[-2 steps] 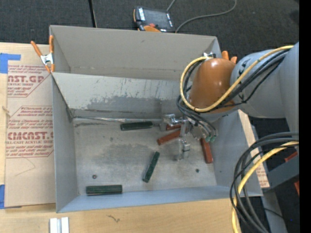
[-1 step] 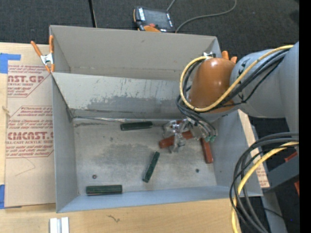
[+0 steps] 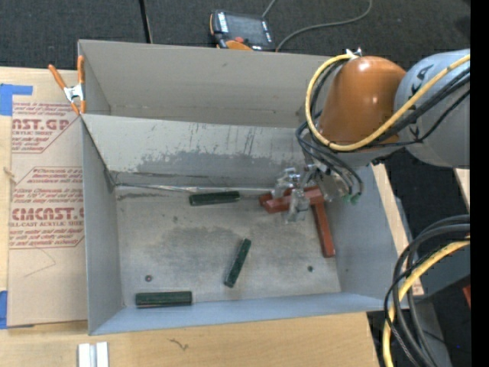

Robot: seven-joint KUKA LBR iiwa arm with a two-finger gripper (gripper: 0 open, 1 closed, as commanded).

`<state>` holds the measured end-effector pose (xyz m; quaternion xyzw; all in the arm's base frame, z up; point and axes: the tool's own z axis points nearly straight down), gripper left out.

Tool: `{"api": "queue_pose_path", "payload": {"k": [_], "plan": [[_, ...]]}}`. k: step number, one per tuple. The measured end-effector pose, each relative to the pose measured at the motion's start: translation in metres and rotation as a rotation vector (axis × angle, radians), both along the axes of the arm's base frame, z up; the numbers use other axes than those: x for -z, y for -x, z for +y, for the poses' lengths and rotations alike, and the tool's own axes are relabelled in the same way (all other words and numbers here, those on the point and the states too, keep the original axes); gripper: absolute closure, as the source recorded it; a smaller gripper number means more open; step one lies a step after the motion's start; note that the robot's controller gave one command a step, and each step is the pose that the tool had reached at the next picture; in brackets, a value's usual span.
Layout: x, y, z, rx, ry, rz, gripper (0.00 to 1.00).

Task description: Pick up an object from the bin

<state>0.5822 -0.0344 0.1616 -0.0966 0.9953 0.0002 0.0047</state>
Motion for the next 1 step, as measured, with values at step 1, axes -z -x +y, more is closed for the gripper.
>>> {"api": "queue_pose_path", "payload": {"k": [1], "plan": [[-0.0958, 0.0094, 0.0204, 0.005, 0.001, -0.002, 1.0]]}}
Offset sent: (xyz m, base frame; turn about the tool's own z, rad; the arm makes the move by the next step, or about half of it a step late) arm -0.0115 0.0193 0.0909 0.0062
